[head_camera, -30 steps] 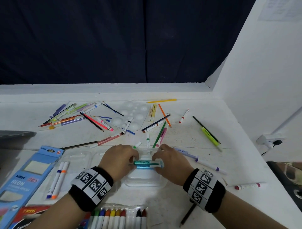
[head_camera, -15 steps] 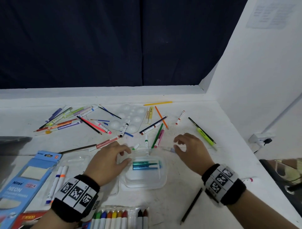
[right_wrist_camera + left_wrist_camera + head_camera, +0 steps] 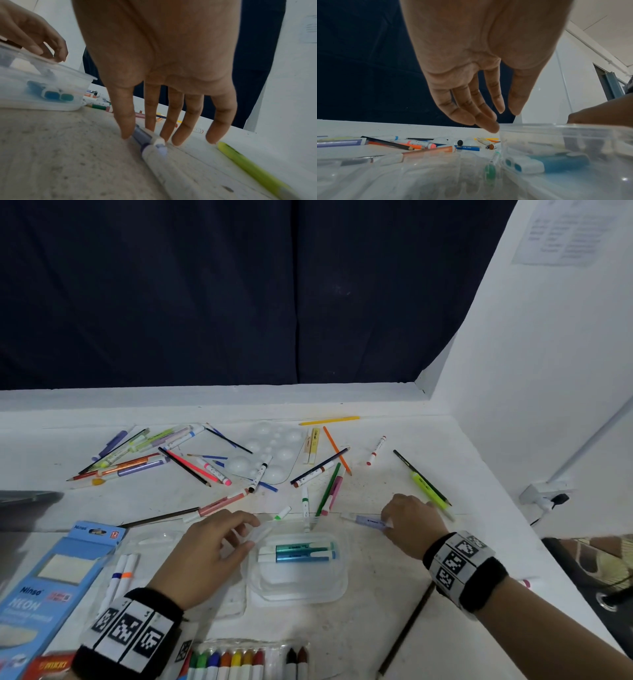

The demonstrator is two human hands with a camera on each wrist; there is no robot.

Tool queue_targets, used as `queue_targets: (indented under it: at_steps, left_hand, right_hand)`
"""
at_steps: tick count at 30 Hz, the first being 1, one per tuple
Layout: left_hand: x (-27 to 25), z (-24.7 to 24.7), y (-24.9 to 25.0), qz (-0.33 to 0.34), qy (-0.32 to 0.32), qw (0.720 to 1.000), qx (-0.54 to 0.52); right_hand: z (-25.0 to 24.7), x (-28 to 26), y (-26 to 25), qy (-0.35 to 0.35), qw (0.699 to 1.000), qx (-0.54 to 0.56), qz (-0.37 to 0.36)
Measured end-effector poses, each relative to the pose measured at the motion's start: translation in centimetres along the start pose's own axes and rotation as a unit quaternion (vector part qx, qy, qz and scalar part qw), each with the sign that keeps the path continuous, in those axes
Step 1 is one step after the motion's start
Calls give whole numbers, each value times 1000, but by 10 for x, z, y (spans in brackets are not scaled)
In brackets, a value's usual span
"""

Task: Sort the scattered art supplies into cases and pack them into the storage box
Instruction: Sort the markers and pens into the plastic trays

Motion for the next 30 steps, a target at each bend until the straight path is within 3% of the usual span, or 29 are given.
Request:
queue_targets:
  at_steps: [3,8,13,17,25,30]
  left_hand:
    - [2,-13,7,21,25,999,-21]
    - [31,-28,34,65,20,997,-39]
    - [91,-2,60,123,-112,985,38]
    - [142,36,71,136,-206,959,138]
    - [175,134,65,114,-376,883,259]
    - [179,146,67,142,-369,877,273]
  right_hand:
    - [-5,2,2,37,999,26,-10]
    - [-22,-4,21,152,971,183,11]
    - [-36,-27,46,223,907,352,57]
    - [-36,-43,57,219,871,431,89]
    - [-36,-53,65,210,852,469,101]
    - [-38,-52,61,225,841,483,92]
Point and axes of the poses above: each hand's wrist, its own x-axis towards the middle knuckle, its own z-axis out of the palm, y = z × x, the point moved 8 cm from there along x, towards the middle knuckle
